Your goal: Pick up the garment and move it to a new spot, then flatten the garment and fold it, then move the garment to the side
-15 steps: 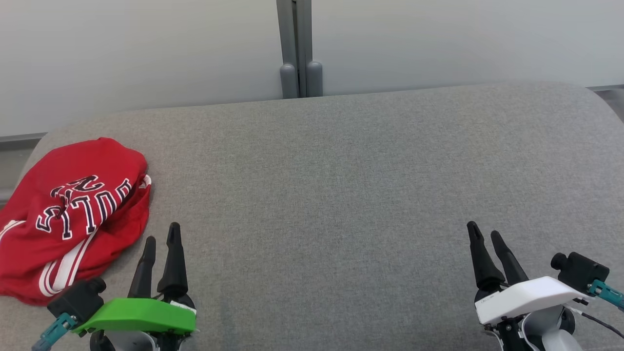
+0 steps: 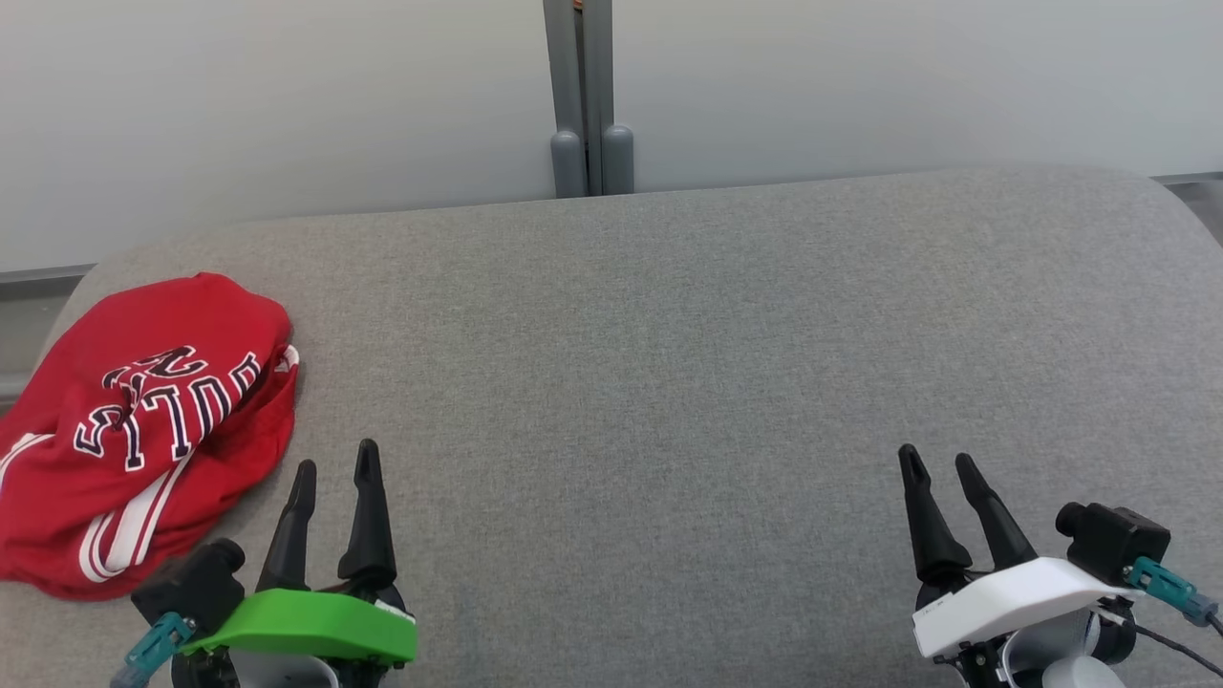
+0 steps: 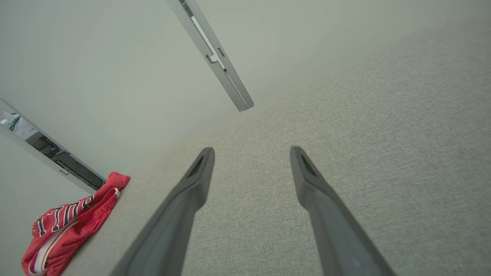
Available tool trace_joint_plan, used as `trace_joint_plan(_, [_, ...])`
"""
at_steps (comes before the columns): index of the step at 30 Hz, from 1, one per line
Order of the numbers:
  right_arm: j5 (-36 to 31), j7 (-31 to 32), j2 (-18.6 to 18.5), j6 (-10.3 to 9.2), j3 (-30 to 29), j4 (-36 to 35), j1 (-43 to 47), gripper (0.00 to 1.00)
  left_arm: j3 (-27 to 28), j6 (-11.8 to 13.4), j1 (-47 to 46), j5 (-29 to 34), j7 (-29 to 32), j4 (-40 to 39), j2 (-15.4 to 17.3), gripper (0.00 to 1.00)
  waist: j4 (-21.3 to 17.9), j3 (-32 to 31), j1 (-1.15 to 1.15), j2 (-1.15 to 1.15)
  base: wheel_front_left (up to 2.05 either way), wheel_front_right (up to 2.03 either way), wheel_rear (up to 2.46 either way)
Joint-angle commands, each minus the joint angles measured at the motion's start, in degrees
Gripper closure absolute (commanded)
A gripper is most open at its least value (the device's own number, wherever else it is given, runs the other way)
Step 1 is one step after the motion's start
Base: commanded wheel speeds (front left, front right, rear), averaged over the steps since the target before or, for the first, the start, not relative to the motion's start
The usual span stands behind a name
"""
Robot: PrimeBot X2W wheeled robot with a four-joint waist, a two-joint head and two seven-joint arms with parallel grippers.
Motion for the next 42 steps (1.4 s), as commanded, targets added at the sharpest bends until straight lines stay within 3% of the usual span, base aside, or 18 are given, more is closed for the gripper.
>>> trace_joint_plan(1, [-1.9, -0.6, -0.3, 0.3, 0.3, -0.9, -0.2, 0.0, -0.2, 0.1, 0.2, 2.0, -0.5, -0.7, 0.4, 0.0, -0.1, 0.0, 0.0, 0.0, 0.0, 0.0, 0.0])
trace_joint_plan(11, [-7.7, -2.0, 0.0, 0.35, 0.6, -2.1, 0.2, 0.0, -0.2, 1.1, 0.8, 6.9, -1.9, -0.5, 0.5, 0.0, -0.5, 0.0, 0.0, 0.0, 0.0, 0.0, 0.0])
trace_joint_plan(30, [-16.7, -4.5, 0.8, 0.38, -0.1, -2.5, 1.4, 0.0, 0.3, -0.2, 1.6, 14.1, -4.3, 0.8, 0.5, 0.0, -0.7, -0.3, 0.0, 0.0, 0.0, 0.0, 0.0])
trace_joint_plan(42, [-22.3, -5.9, 1.1, 0.42, -0.5, -2.1, 2.1, 0.0, -0.5, 0.4, 2.1, 18.2, -5.7, 1.7, 0.5, 0.0, -0.8, -0.8, 0.0, 0.0, 0.0, 0.0, 0.0])
